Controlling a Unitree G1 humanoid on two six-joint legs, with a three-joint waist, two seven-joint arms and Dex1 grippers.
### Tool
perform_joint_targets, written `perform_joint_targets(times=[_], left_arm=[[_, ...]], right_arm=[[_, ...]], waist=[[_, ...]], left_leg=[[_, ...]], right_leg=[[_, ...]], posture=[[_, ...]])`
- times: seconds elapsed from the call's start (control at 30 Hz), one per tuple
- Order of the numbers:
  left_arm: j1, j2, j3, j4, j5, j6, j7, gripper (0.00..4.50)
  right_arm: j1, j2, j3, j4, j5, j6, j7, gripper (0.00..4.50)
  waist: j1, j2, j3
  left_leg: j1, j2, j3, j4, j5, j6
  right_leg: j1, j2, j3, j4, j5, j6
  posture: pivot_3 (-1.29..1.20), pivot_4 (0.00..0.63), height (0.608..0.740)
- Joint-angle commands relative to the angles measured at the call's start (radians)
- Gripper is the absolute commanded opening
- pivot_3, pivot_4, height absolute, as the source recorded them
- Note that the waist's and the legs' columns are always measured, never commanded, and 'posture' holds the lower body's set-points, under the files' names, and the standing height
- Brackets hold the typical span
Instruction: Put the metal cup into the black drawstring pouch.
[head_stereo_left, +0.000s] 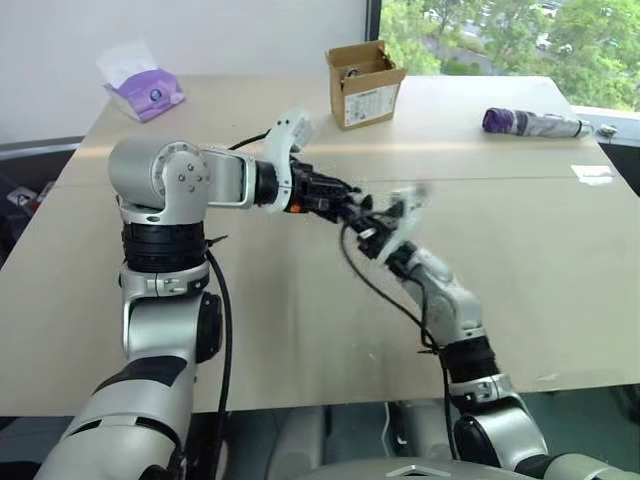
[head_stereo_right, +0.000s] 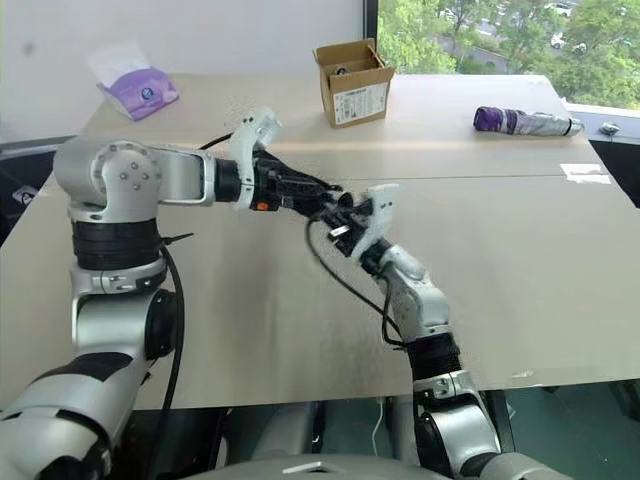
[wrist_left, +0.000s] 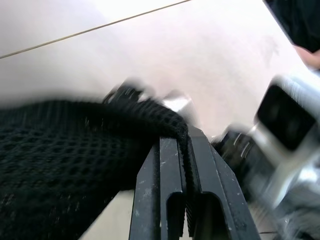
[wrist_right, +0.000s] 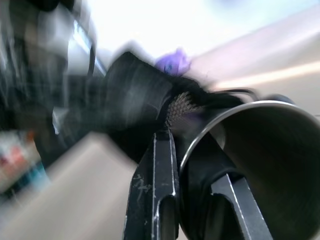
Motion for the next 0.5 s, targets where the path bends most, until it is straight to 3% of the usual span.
perform_joint_targets(times=[0.03,0.1,0.23,0.4,0.5], left_arm=[[-0.043,-0.007,0.020,-0.043,-0.031,-0.001,-0.003,0.00],[-0.041,-0.010,0.021,-0.042,-0.026,-0.003,0.000,0.00],[-0.034,-0.015,0.032,-0.035,-0.016,-0.002,0.014,0.00],[-0.014,0.007,0.052,-0.066,-0.055,0.001,0.008,0.00],[0.011,0.027,0.043,-0.113,-0.076,0.001,-0.002,0.00]], right_arm=[[-0.066,-0.028,0.077,0.053,-0.164,-0.182,-0.007,0.03],[-0.096,-0.035,0.087,0.089,-0.218,-0.279,-0.018,0.03],[-0.120,0.004,0.021,0.108,-0.130,-0.318,0.015,0.03],[-0.135,0.095,-0.176,0.150,0.150,-0.073,-0.027,0.03],[-0.138,0.109,-0.212,0.153,0.245,0.017,-0.033,0.03]], waist=[[0.001,0.000,0.000],[0.002,0.000,0.000],[0.002,0.000,0.000],[0.003,0.000,0.000],[0.004,0.000,0.000]], left_leg=[[0.000,0.000,0.000,0.000,0.000,0.000],[0.000,0.000,0.000,0.000,0.000,0.000],[0.000,0.000,0.000,0.000,0.000,-0.001],[0.000,0.000,-0.001,0.000,0.000,-0.001],[0.000,0.000,-0.002,0.000,0.001,-0.001]], right_leg=[[0.000,0.000,0.000,0.000,0.000,0.000],[0.000,0.000,0.000,0.000,0.000,0.000],[0.000,0.000,0.000,0.000,0.000,0.000],[0.000,0.000,0.000,0.000,0.000,0.000],[0.000,-0.001,-0.001,0.000,0.000,0.000]], posture=[[0.00,0.150,0.740],[0.00,0.150,0.740],[0.00,0.150,0.740],[0.00,0.150,0.740],[0.00,0.150,0.740]])
